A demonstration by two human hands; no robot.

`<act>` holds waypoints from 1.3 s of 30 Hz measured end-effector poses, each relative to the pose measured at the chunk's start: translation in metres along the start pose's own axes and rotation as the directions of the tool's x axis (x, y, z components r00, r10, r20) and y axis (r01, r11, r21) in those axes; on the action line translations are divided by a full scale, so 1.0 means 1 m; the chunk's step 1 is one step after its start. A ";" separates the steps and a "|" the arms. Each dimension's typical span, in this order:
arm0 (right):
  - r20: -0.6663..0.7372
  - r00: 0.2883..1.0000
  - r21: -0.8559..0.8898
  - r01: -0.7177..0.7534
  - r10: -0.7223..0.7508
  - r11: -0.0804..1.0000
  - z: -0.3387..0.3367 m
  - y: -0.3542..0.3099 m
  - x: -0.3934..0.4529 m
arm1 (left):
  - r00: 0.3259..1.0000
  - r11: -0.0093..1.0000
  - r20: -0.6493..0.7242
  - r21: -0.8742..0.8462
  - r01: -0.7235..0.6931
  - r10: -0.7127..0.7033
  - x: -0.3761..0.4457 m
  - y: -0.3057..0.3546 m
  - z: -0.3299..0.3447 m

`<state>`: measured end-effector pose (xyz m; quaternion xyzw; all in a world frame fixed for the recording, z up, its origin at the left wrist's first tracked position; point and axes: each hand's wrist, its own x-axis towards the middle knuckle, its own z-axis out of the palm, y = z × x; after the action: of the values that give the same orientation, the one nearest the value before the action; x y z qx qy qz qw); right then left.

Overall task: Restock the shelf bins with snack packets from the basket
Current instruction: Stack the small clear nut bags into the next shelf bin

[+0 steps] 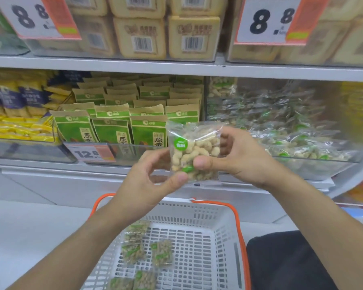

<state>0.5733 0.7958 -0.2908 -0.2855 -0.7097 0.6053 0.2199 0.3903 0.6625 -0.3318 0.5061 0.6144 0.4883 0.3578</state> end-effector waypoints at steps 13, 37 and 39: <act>-0.571 0.819 -0.222 -0.091 -0.054 0.971 -0.081 0.013 0.040 | 0.943 0.815 -0.244 0.578 -0.046 0.226 0.026 -0.024 0.019; -0.618 0.775 -0.387 -0.155 -0.131 0.909 -0.087 0.031 0.106 | 0.930 0.777 -0.224 0.622 -0.093 0.290 0.024 -0.030 0.021; -0.634 0.767 -0.278 -0.111 -0.095 0.954 -0.085 0.030 0.108 | 0.931 0.777 -0.222 0.623 -0.093 0.289 0.024 -0.030 0.022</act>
<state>0.5533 0.9337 -0.3094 -0.5076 -0.6739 0.3578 0.4002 0.3968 0.6902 -0.3651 0.5720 0.7296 0.3738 0.0268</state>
